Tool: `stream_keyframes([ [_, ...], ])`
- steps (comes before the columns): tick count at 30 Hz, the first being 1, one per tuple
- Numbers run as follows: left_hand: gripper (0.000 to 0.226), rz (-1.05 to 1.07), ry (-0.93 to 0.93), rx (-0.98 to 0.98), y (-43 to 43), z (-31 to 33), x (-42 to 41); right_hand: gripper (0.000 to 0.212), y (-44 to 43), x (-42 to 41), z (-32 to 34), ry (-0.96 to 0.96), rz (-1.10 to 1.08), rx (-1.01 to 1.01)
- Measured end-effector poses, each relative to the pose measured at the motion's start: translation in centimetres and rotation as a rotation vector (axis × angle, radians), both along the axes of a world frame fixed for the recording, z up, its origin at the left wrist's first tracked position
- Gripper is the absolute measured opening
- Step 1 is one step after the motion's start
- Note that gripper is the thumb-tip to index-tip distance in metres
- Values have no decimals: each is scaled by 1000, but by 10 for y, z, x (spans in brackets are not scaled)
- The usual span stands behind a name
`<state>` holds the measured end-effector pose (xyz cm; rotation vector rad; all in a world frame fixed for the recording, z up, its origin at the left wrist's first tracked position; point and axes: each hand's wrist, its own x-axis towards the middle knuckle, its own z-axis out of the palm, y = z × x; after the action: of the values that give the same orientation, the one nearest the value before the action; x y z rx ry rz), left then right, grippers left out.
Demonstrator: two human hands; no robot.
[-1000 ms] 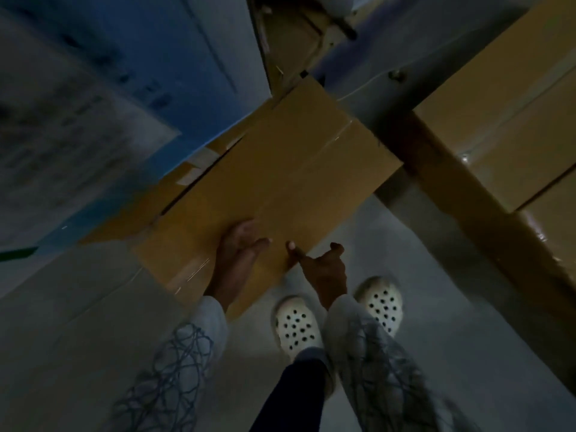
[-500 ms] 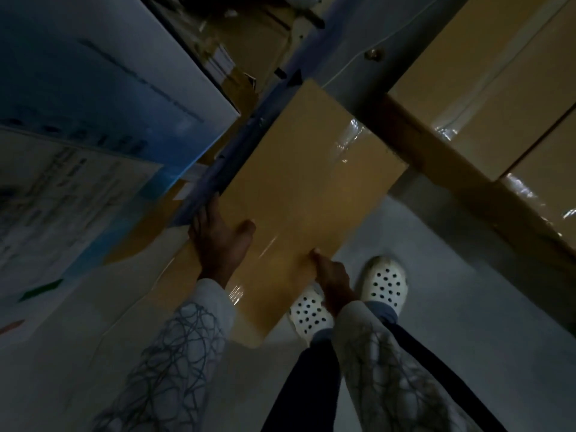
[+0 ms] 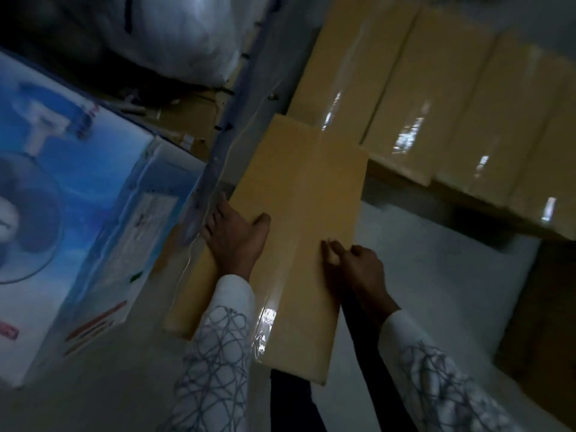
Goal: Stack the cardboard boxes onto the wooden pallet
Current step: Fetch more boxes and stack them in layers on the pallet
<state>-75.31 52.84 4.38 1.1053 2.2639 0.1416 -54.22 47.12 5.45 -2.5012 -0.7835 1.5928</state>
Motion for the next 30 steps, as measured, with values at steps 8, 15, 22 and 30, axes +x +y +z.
stream_keyframes([
  [8, 101, -372, -116, 155, -53, 184, 105, 26, -119, 53, 174, -28, -581, 174],
  [15, 92, -736, -7, 383, -127, 305, 208, 65, -221, 101, 262, 22, -928, 240],
  [22, 90, -1162, -27, 504, -214, 365, 351, 73, -345, 176, 298, -65, -1314, 358],
  [30, 83, -1666, -161, 473, -416, 379, 507, 59, -551, 222, 310, -86, -1760, 429],
])
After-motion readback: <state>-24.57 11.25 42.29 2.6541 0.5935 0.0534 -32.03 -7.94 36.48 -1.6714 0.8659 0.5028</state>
